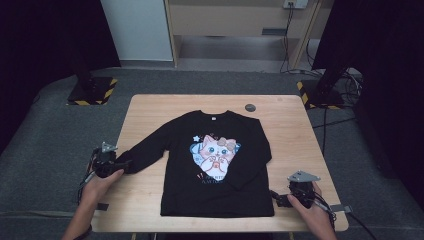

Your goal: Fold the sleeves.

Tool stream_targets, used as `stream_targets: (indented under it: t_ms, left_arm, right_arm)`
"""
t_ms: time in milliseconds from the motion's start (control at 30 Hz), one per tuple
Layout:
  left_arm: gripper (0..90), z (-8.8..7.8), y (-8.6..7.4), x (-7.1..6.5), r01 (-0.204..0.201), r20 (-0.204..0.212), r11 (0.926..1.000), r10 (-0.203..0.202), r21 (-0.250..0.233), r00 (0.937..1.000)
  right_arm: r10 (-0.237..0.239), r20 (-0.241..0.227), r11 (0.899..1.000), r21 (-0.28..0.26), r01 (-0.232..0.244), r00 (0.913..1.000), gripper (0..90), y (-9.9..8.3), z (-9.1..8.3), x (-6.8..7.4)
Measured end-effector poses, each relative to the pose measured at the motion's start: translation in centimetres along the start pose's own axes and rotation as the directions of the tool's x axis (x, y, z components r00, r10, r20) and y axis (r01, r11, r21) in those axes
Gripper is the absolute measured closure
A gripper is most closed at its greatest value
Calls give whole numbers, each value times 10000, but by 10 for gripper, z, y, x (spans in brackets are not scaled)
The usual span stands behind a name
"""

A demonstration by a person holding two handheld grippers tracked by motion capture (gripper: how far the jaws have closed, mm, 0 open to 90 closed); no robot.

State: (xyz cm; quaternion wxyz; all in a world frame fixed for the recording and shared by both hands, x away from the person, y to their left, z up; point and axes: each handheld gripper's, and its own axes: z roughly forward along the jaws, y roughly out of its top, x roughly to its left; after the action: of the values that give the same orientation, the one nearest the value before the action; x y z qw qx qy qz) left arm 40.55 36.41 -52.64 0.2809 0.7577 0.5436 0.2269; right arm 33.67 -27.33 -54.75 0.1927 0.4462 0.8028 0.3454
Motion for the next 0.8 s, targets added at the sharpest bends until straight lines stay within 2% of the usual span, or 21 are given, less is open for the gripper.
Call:
stream_targets:
  t_ms: [133, 300, 533, 633, 700, 800]
  left_arm:
    - [322, -1, 0, -1, -79, 98, 10000, 79, -23, 9999]
    - [423, -3, -2, -3, -30, 188, 9998, 33, -181, 9998]
    - [729, -8, -5, -6, 541, 262, 9979, -532, -353, 9982]
    - [796, -9, -6, -8, 754, 94, 9962, -751, -434, 9971]
    - [813, -11, -6, -9, 747, -77, 9961, -751, -475, 9971]
    - [841, -17, -5, -8, 803, -236, 9937, -824, -787, 9963]
  right_arm:
    - [1, -1, 10000, -1, -1, 10000, 10, 0, 0, 0]
    - [1, 0, 10000, -1, -1, 10000, 10, 0, 0, 0]
    - [-3, -9, 10000, -1, 3, 10000, 10, 0, 0, 0]
    - [-18, -14, 10000, 0, 18, 10000, 10, 0, 0, 0]
    - [-17, -18, 10000, 1, 17, 10000, 10, 0, 0, 0]
    - [-14, -18, 10000, 3, 14, 10000, 10, 0, 0, 0]
